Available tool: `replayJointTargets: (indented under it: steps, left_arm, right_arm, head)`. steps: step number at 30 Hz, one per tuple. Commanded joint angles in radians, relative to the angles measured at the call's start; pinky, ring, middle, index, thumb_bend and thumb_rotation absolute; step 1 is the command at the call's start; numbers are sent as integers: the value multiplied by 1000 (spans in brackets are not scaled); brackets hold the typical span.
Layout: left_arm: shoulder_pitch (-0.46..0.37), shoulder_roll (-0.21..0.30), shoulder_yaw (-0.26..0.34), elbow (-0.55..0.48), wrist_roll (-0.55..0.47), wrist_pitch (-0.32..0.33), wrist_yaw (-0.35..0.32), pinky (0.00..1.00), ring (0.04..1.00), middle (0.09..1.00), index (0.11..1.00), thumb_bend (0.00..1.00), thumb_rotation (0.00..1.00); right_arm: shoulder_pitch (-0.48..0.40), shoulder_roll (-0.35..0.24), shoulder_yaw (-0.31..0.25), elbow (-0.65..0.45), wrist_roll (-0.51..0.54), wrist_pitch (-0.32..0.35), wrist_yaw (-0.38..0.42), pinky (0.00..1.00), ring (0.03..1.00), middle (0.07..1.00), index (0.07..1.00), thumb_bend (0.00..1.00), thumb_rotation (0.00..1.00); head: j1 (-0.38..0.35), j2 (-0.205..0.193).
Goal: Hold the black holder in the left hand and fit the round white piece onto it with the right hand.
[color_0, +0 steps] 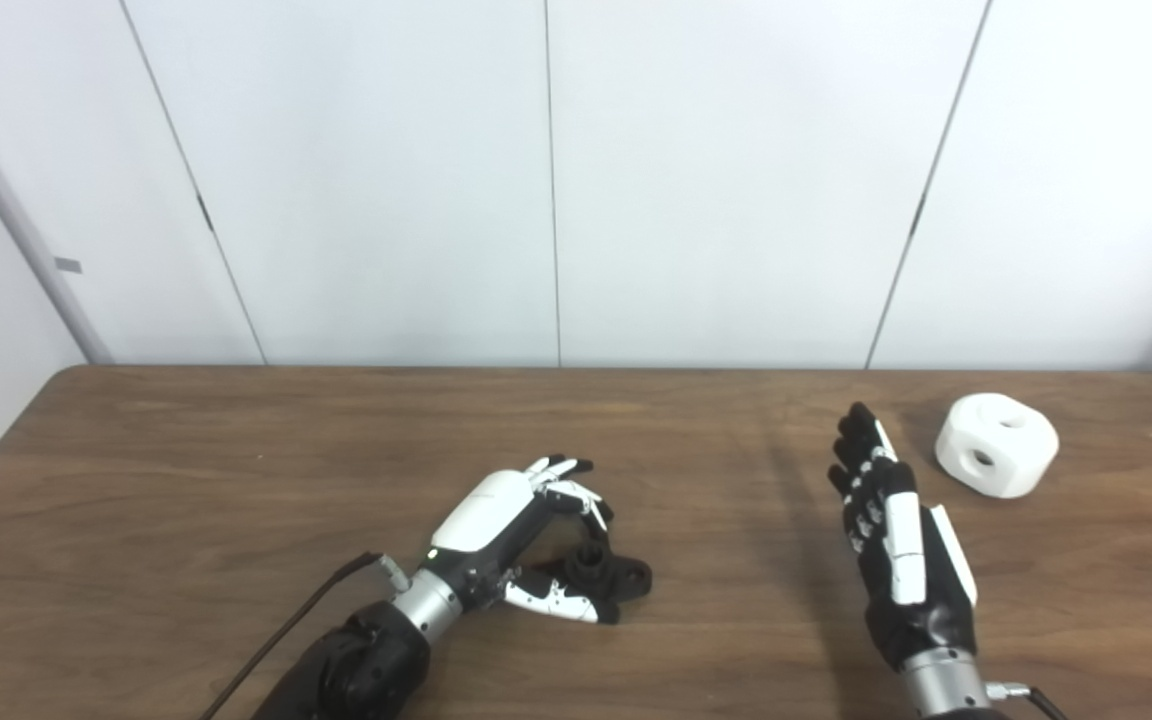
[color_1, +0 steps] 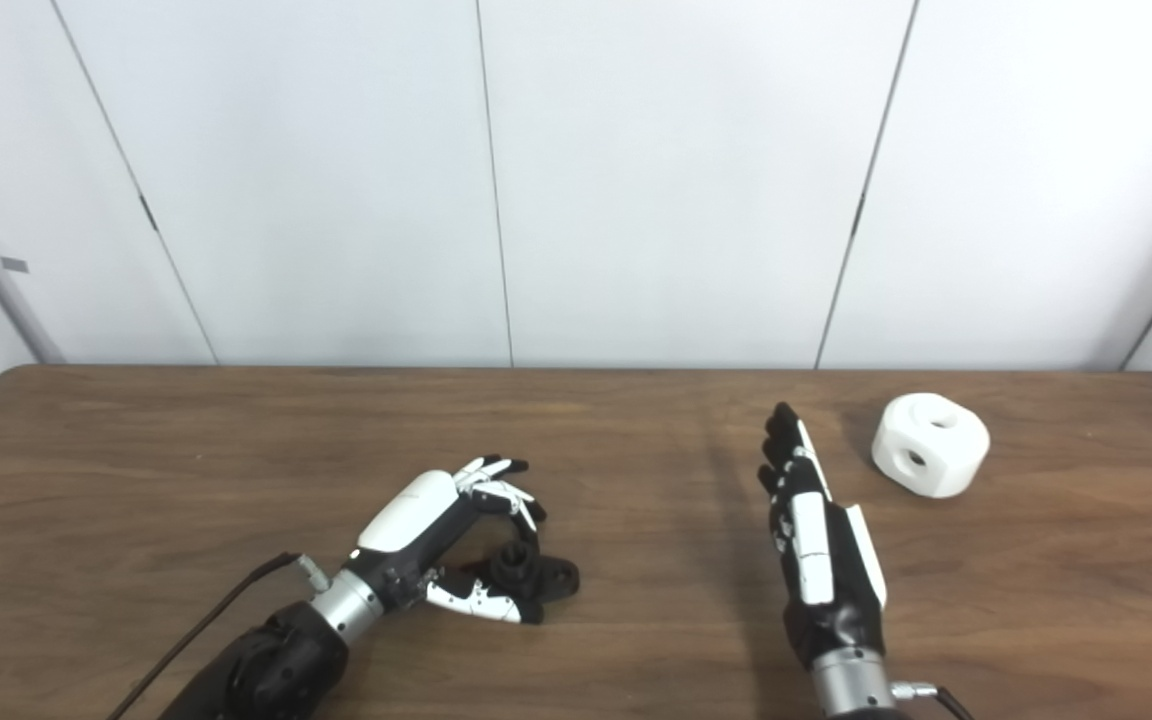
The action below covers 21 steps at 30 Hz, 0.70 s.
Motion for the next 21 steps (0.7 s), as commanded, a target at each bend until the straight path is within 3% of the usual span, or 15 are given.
replayJointTargets:
  steps: [1,15,18,21]
  left_arm:
    - [42,-36,-10,10,-15,-11,12,1000,944,723,481,523,54]
    - [55,-43,1,27,-42,-18,-13,1000,945,728,481,523,53]
    - [53,-42,4,29,-51,-23,-20,1000,941,726,481,523,53]
    - [54,-42,7,23,-55,-24,-25,1000,939,724,481,523,53]
  right_arm:
    - [-24,10,7,-51,-5,-20,-4,985,993,984,967,569,1000]
    - [-25,13,35,-108,-39,-17,-5,954,982,969,949,616,1000]
    - [-29,-4,41,-154,-118,0,-24,924,978,961,939,532,995]
    - [-29,-20,36,-209,-239,34,-56,872,954,945,906,483,776]
  head:
    - [-11,3]
    - [-91,0]
    - [-101,-1]
    - [-123,-7]
